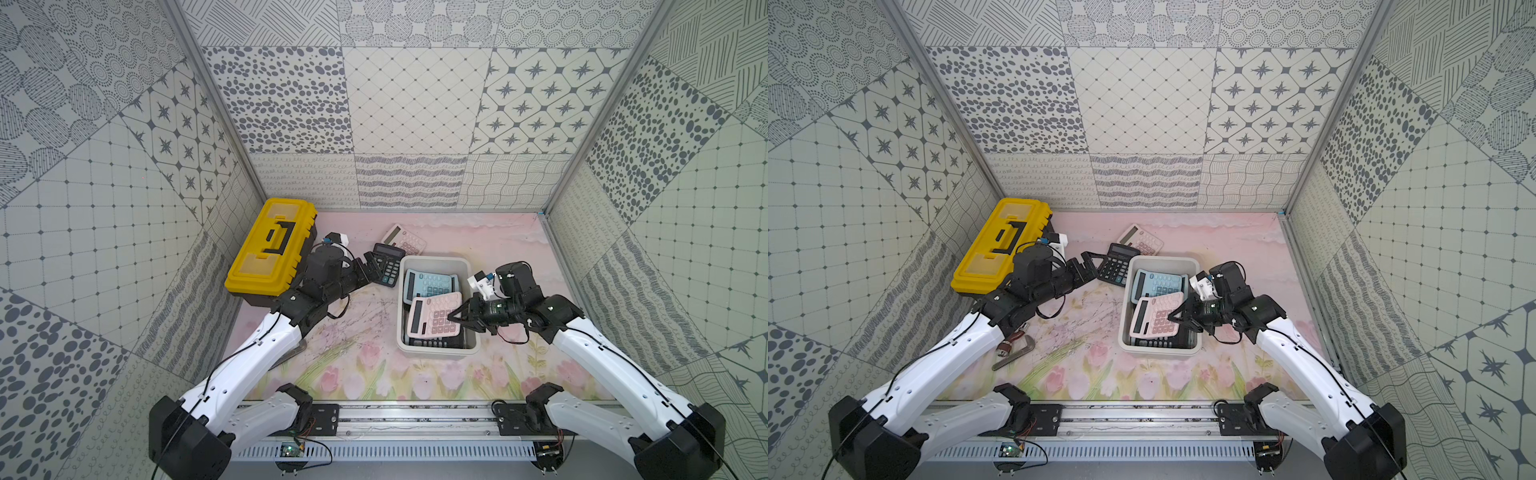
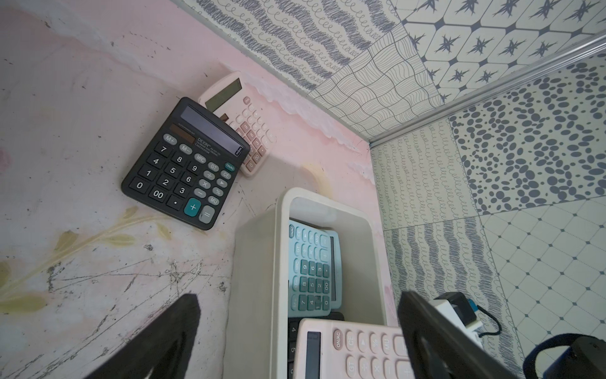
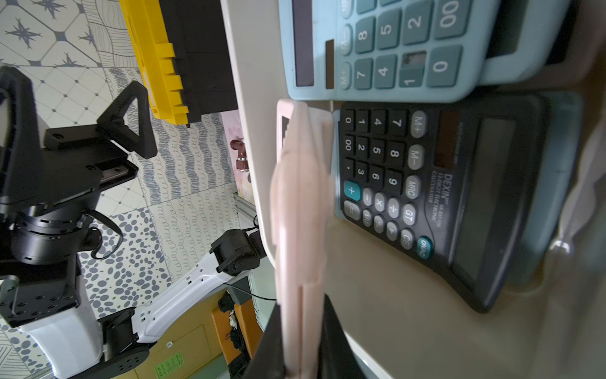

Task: Put the calculator in the storage box
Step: Place the calculator in the storage box.

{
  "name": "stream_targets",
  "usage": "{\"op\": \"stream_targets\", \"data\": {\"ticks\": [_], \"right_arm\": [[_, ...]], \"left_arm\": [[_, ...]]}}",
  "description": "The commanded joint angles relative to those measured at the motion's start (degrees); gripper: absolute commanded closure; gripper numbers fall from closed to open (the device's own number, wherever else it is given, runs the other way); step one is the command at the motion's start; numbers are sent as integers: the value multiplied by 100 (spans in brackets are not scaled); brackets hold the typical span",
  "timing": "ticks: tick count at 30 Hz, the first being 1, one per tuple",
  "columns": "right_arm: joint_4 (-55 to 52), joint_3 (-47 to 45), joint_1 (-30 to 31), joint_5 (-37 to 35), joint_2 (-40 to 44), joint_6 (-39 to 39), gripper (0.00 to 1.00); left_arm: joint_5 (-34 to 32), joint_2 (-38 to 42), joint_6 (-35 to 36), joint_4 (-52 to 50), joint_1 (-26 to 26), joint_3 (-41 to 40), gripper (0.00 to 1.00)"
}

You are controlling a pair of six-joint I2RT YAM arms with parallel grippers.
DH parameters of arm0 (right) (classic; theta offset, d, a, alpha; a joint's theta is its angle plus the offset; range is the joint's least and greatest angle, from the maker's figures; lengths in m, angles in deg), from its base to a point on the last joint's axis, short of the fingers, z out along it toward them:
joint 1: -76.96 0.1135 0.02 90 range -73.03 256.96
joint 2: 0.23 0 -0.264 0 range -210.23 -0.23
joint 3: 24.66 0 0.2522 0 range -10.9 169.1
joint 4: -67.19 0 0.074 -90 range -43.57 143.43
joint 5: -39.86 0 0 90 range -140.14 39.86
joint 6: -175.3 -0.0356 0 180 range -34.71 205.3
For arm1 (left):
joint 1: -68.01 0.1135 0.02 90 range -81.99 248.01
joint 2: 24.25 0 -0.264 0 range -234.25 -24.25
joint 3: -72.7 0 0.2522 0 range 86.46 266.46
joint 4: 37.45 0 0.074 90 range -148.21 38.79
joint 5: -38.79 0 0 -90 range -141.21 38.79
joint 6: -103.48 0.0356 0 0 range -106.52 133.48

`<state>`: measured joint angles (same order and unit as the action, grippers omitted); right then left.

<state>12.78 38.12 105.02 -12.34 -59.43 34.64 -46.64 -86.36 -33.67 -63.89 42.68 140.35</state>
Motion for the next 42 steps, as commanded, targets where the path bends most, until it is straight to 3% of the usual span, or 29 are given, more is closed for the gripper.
{"op": "stream_targets", "data": {"ticks": [1,14,17,23,31,42], "right_arm": [[65,-55,93,-82,-155,283,100],[70,139,534,-681,-972,464,100],[65,153,589,-764,-1056,459,95],[-58,216,590,-848,-972,540,73],[-550,375,578,-1070,-804,869,58],[-1260,739,517,-1632,-405,1261,22]], "left_arm": [[266,-51,111,31,67,-22,0],[430,-232,0,177,89,-46,0],[437,-223,-7,179,89,-45,0],[456,-267,-18,180,107,-37,0],[508,-301,-93,160,106,34,0],[337,-341,-138,-73,107,179,0]]}}
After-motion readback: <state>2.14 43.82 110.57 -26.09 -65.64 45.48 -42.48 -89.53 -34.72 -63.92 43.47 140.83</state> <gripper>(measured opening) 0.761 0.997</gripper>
